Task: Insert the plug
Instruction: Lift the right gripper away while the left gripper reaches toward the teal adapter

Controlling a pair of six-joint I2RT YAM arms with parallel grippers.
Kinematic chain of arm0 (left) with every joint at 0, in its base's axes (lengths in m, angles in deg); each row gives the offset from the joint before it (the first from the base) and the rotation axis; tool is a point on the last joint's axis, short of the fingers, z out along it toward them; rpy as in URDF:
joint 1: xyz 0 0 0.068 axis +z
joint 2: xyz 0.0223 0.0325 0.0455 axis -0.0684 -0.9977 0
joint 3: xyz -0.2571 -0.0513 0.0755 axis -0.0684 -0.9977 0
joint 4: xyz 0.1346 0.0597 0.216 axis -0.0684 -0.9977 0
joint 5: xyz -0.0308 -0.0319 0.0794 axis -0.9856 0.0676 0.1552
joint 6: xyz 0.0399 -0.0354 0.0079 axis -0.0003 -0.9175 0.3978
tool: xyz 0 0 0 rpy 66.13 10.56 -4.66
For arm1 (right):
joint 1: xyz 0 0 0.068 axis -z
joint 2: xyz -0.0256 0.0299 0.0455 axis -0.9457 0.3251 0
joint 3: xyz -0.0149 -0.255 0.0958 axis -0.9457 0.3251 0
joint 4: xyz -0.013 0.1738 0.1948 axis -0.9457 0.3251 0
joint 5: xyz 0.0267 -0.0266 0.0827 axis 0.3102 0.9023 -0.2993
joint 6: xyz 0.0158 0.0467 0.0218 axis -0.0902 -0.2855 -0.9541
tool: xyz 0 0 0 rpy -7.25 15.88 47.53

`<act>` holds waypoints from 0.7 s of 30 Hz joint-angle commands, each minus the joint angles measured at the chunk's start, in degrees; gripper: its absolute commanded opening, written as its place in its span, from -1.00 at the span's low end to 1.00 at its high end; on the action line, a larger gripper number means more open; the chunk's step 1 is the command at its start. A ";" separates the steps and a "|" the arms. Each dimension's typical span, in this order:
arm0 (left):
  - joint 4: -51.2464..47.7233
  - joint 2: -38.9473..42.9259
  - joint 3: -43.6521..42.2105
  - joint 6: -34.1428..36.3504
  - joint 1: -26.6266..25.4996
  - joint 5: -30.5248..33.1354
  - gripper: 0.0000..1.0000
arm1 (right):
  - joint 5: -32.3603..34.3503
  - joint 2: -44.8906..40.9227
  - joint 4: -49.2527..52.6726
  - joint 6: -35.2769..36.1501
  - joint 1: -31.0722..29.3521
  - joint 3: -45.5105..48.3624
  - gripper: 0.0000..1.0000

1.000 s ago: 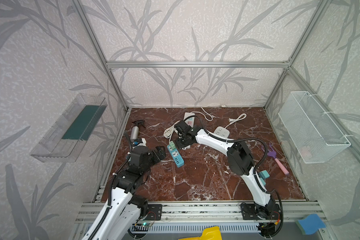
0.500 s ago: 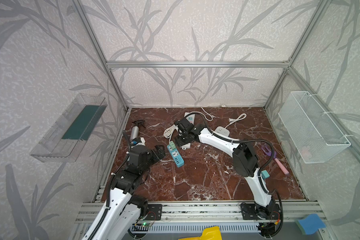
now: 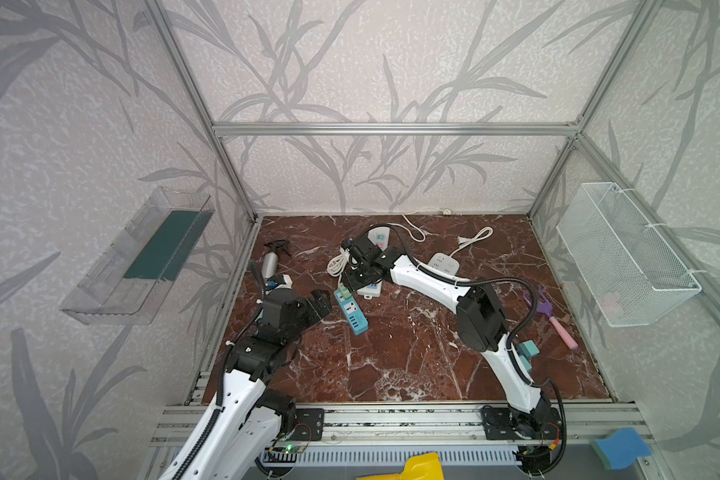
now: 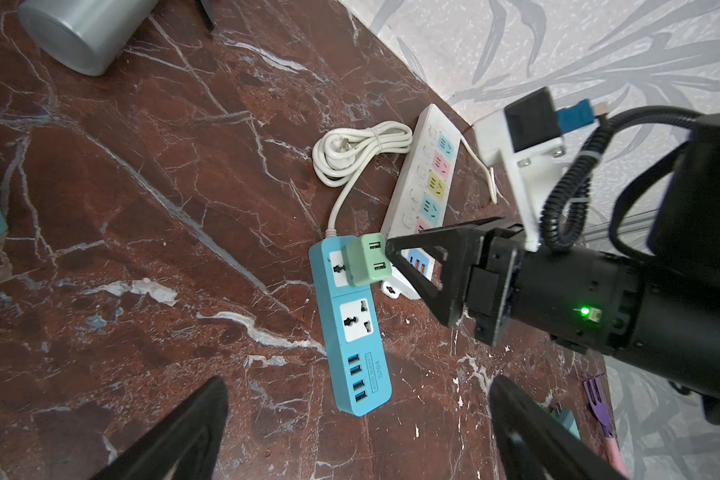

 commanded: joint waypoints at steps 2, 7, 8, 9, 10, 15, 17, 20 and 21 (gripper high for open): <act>0.44 0.29 1.15 -0.62 0.52 0.23 0.96 | 2.75 2.79 5.62 1.08 0.41 -1.19 0.08; 0.52 1.01 0.89 -0.62 0.52 0.58 0.96 | 3.75 -0.56 3.01 1.04 0.32 4.63 0.04; 0.52 1.02 0.78 -0.71 0.51 0.67 0.96 | 3.45 -1.36 2.05 0.87 0.34 5.74 0.03; 0.59 0.91 0.68 -0.78 0.51 0.81 0.96 | 2.94 -1.86 1.24 0.77 0.32 6.35 0.04; 0.61 0.83 0.68 -0.88 0.52 1.03 0.96 | 2.03 -2.24 0.60 0.69 0.35 6.48 0.04; -1.74 0.30 1.68 -2.67 0.61 4.32 0.96 | -0.95 -2.87 1.53 1.04 0.25 3.24 0.05; -3.11 0.68 1.54 -4.35 0.61 8.55 0.96 | -0.97 -4.73 1.53 1.36 0.20 2.04 0.08; -7.33 1.10 1.15 -9.79 1.09 16.69 0.96 | 4.80 -9.25 1.19 2.98 -0.04 1.34 0.19; -8.66 1.08 0.87 -11.52 1.34 18.79 0.96 | 6.27 -10.71 0.73 3.43 -0.01 1.86 0.20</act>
